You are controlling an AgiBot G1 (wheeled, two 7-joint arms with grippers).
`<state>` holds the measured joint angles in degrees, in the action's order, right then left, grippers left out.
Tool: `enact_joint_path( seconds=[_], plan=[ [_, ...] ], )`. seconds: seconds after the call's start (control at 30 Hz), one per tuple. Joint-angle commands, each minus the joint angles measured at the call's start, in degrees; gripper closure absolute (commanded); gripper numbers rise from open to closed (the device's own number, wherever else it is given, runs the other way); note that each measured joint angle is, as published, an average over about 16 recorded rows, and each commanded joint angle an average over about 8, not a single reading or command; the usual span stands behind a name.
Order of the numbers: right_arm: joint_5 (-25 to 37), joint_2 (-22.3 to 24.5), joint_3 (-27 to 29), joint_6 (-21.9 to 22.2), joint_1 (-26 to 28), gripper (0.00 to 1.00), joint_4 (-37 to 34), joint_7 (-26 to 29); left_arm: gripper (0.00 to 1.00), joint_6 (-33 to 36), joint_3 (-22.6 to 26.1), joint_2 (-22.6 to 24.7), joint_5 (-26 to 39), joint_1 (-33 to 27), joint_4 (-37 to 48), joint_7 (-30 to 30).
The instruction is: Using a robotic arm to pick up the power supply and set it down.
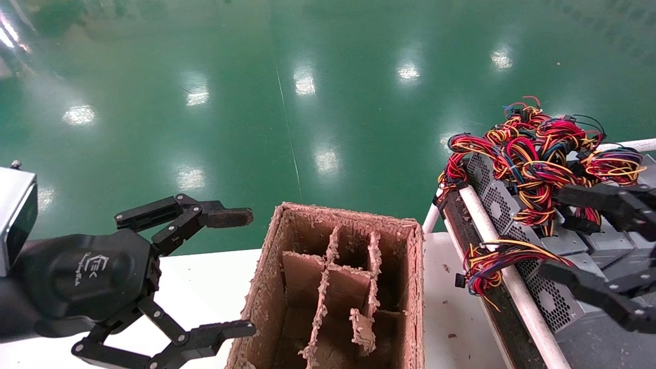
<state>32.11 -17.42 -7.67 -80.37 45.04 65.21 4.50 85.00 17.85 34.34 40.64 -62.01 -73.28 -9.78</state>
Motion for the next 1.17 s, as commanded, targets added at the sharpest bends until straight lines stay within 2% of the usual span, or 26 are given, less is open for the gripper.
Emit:
enact_joint_path(
  seconds=[0.03, 1.0, 1.17],
  plan=[
    [0.57, -1.02, -0.49, -0.31, 0.96, 0.00, 0.49, 0.36, 0.00, 0.00, 0.00, 0.00, 0.00, 0.00, 0.00, 0.00],
    [8.83, -15.94, -7.56, -4.82, 14.97, 0.00, 7.58, 5.66, 0.00, -0.03, 0.07, -0.03, -0.05, -0.02, 0.00, 0.03],
    [9.62, -17.37, -8.23, -5.26, 16.31, 0.00, 8.25, 6.18, 0.00, -0.03, 0.07, -0.03, -0.05, -0.01, 0.00, 0.04]
  ],
)
